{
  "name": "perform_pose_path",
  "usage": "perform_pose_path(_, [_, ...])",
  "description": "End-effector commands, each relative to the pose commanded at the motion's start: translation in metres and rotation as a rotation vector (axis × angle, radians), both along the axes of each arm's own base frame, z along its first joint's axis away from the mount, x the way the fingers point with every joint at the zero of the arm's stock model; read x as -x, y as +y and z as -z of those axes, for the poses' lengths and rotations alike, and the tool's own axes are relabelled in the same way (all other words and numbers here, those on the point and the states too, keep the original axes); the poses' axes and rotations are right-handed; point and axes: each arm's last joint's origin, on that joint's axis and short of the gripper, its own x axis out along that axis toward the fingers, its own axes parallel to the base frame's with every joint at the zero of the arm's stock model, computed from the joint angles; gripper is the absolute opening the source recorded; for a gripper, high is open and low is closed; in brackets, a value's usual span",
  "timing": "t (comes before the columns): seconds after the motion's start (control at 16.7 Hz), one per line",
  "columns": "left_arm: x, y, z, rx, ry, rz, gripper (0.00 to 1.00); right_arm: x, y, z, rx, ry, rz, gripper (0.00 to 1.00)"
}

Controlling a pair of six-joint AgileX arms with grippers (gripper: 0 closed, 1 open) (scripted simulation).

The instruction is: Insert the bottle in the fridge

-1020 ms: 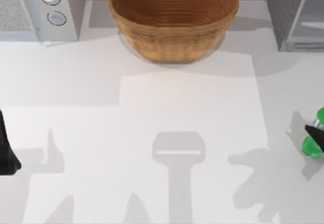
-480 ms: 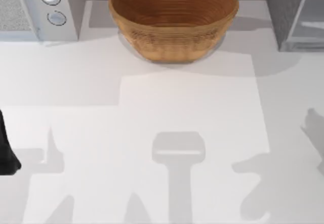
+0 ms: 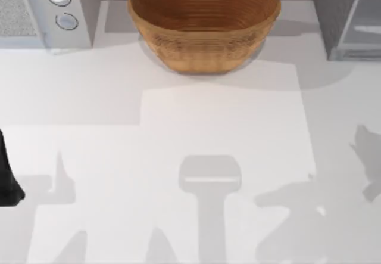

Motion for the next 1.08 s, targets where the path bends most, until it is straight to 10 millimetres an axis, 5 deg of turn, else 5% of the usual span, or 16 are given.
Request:
perform_pose_path(0.48, [0.000, 0.000, 0.000, 0.000, 0.000, 0.000, 1.00, 0.061, 0.035, -0.045, 0.027, -0.179, 0.391, 0.01])
perform_pose_path(0.78, [0.000, 0.000, 0.000, 0.000, 0.000, 0.000, 1.00, 0.089, 0.044, -0.035, -0.069, -0.224, 0.603, 0.01])
perform_pose_path(1.08, [0.000, 0.000, 0.000, 0.000, 0.000, 0.000, 1.00, 0.095, 0.046, -0.026, -0.110, -0.215, 0.669, 0.01])
